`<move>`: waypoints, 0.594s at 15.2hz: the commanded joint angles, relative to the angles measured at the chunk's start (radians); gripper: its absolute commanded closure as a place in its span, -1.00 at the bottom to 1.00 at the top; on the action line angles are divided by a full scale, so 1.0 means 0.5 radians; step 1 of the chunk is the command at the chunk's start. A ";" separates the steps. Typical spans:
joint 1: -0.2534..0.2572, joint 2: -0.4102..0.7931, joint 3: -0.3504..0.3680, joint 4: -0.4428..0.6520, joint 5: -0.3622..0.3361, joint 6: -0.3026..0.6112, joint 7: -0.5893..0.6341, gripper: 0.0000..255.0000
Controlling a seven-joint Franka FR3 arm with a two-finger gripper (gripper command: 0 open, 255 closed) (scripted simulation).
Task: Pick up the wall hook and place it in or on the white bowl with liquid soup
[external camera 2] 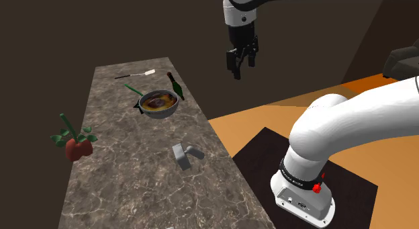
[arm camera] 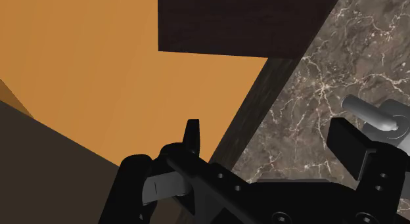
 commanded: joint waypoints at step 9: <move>0.218 0.232 0.216 -0.224 0.041 0.490 -0.039 -1.00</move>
